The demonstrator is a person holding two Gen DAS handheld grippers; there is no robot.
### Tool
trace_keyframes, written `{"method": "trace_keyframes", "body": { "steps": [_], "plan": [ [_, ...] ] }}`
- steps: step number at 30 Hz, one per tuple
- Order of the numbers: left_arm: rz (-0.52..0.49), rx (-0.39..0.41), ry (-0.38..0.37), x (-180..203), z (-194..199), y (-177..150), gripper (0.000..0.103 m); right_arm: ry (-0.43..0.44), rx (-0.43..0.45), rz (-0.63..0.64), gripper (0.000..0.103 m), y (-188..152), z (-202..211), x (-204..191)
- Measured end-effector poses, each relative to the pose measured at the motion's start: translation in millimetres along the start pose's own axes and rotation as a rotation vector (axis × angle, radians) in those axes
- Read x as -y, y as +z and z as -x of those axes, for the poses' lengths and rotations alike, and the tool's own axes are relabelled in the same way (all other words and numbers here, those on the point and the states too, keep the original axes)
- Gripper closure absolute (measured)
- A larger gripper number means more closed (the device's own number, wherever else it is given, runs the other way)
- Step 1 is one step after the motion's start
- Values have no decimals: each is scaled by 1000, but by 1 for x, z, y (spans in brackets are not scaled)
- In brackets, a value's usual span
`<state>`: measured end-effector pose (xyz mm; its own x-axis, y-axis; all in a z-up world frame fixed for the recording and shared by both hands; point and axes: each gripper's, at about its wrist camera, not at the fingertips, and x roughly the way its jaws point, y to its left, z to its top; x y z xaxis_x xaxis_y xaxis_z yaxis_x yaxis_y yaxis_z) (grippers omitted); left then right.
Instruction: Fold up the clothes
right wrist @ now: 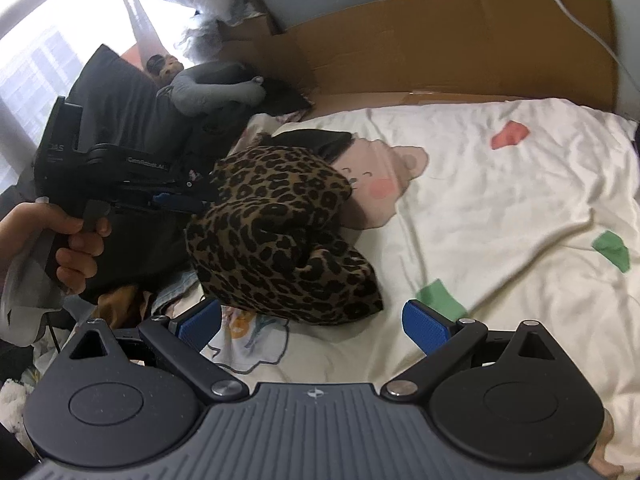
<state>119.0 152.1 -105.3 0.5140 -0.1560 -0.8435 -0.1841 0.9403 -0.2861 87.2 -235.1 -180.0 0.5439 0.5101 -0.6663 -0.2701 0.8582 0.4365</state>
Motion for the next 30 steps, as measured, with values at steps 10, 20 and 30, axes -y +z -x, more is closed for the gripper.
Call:
{"method": "trace_keyframes", "body": {
  "steps": [10, 20, 30],
  "plan": [
    [50, -52, 42, -29, -19, -1, 30, -8, -34, 8, 3, -4, -9, -3],
    [-36, -104, 50, -7, -42, -23, 74, -6, -29, 1, 3, 0, -8, 0],
    [-158, -81, -121, 54, -19, -29, 88, -3, -7, -38, 3, 1, 0, 6]
  ]
}}
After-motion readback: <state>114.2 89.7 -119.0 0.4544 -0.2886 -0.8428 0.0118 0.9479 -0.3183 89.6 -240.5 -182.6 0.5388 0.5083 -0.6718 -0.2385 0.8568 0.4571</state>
